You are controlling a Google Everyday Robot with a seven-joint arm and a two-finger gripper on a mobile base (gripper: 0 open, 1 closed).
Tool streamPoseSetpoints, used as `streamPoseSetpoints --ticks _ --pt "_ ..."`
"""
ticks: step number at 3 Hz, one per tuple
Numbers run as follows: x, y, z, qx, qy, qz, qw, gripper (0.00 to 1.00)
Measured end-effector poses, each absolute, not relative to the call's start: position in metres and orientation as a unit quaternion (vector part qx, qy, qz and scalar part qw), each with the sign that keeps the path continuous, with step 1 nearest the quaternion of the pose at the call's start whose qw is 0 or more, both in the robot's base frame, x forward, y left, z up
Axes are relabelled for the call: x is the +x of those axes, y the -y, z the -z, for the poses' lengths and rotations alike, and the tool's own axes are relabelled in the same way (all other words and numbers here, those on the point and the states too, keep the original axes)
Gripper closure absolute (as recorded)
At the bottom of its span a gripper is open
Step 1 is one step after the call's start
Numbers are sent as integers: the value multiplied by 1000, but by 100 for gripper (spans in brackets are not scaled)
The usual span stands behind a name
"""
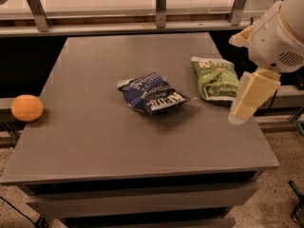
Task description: Move blue chip bag near orange
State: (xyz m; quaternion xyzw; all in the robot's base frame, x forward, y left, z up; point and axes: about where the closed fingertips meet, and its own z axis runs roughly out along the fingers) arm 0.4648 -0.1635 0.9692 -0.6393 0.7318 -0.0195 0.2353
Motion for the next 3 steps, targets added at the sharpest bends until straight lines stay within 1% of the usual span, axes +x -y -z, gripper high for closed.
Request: streamPoseSetpoints --ticks 1,2,3 --pt "467 136 -951 -672 -694 -21 257 0" --pt "472 98 -922 -706 -654 -53 268 0" --pt "480 67 -899 -726 -628 -60 273 0"
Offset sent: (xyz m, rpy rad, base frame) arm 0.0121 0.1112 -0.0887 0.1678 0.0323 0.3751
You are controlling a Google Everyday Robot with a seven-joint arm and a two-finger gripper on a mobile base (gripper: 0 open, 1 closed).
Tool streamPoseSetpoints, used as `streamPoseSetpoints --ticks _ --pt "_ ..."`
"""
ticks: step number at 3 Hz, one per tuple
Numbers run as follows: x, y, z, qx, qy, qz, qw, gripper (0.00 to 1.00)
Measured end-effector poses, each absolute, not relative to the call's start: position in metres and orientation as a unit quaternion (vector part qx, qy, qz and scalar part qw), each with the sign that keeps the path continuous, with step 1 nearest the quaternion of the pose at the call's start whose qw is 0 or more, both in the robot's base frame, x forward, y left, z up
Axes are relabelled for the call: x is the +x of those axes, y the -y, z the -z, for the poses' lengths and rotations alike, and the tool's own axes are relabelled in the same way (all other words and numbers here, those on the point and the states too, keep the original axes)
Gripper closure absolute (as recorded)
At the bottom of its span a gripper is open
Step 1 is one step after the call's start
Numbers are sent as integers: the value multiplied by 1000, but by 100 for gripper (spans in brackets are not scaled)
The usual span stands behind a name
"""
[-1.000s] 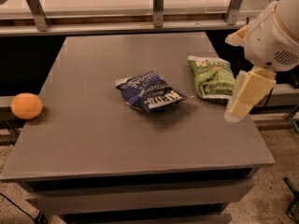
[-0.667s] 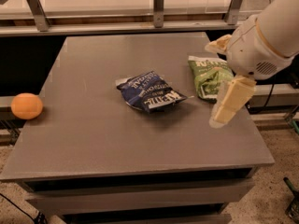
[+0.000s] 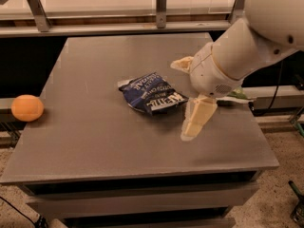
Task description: Move blue chip bag near orange
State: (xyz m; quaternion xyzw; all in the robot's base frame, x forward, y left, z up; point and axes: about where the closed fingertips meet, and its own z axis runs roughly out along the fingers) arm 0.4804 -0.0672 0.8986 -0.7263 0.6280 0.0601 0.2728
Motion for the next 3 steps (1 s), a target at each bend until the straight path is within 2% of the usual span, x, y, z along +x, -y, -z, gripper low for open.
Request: streamPoseSetpoints --ticks 1,2,3 --pt "498 52 -876 -728 -627 -57 271 0" --pt "511 44 -862 -723 -632 -55 272 18" --pt "517 41 -851 -722 -635 -51 269 41"
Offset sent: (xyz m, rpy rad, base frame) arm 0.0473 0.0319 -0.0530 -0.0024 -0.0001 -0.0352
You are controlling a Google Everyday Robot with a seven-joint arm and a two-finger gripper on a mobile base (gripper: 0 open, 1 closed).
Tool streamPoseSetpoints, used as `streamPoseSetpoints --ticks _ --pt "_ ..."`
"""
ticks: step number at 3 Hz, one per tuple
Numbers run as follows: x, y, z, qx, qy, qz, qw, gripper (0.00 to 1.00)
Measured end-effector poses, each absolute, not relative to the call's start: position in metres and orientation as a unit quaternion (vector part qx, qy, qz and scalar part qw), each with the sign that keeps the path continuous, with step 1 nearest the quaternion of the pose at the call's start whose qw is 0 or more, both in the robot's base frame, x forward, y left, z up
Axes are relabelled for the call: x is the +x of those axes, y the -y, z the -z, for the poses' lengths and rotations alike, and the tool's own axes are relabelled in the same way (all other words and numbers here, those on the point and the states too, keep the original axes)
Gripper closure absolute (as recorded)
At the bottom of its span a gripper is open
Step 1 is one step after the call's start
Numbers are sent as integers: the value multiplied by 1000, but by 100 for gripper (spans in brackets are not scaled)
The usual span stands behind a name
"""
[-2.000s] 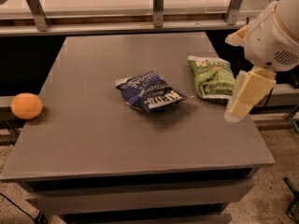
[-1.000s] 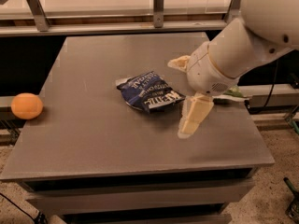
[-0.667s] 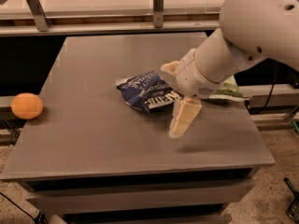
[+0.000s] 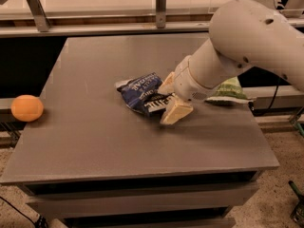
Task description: Move blue chip bag near orange
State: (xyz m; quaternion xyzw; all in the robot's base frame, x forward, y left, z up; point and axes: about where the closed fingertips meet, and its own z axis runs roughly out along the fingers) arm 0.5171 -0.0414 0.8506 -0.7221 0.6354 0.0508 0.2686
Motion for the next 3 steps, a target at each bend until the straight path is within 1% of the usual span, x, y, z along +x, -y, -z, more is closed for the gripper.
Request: streamPoseSetpoints --ticks 1,2,3 --pt "522 41 -845 -721 -638 -51 264 65" --pt "518 53 -849 -710 -655 -38 254 88" --pt "517 51 -849 -711 -655 -39 254 100"
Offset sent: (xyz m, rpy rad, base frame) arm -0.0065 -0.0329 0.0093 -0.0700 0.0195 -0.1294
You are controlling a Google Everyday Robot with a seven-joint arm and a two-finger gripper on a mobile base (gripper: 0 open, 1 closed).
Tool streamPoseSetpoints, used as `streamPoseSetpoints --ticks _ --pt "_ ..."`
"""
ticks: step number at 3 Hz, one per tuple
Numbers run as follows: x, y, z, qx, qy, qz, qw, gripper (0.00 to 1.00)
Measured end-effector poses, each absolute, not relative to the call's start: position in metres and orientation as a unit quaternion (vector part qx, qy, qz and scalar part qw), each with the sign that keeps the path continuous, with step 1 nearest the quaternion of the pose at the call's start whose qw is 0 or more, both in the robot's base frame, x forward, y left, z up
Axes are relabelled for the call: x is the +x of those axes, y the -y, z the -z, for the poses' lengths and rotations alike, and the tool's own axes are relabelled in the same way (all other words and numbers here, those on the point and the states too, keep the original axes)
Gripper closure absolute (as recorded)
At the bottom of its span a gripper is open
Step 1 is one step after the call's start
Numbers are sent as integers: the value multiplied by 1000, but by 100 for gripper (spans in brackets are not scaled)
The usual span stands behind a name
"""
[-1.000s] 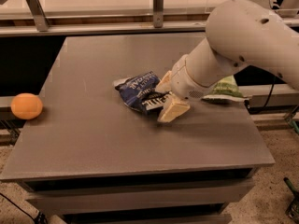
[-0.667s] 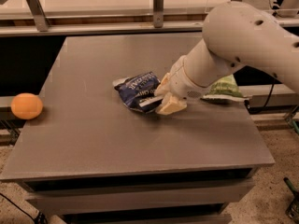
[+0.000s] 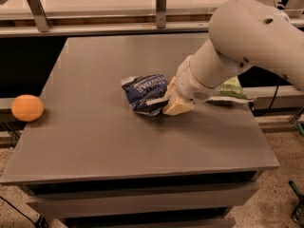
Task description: Move blue chip bag near orange
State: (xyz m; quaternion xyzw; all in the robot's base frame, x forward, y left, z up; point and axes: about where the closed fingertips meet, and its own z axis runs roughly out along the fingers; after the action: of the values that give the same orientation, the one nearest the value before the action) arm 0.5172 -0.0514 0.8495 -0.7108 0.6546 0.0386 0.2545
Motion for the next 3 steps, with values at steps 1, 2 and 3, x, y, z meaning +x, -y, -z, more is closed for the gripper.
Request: streamPoseSetpoints --ticks 1,2,3 --pt "514 41 -854 -731 -631 -29 259 100" --pt "517 21 -874 -751 -592 -24 290 100" --pt "520 2 -900 -760 -555 -28 337 100"
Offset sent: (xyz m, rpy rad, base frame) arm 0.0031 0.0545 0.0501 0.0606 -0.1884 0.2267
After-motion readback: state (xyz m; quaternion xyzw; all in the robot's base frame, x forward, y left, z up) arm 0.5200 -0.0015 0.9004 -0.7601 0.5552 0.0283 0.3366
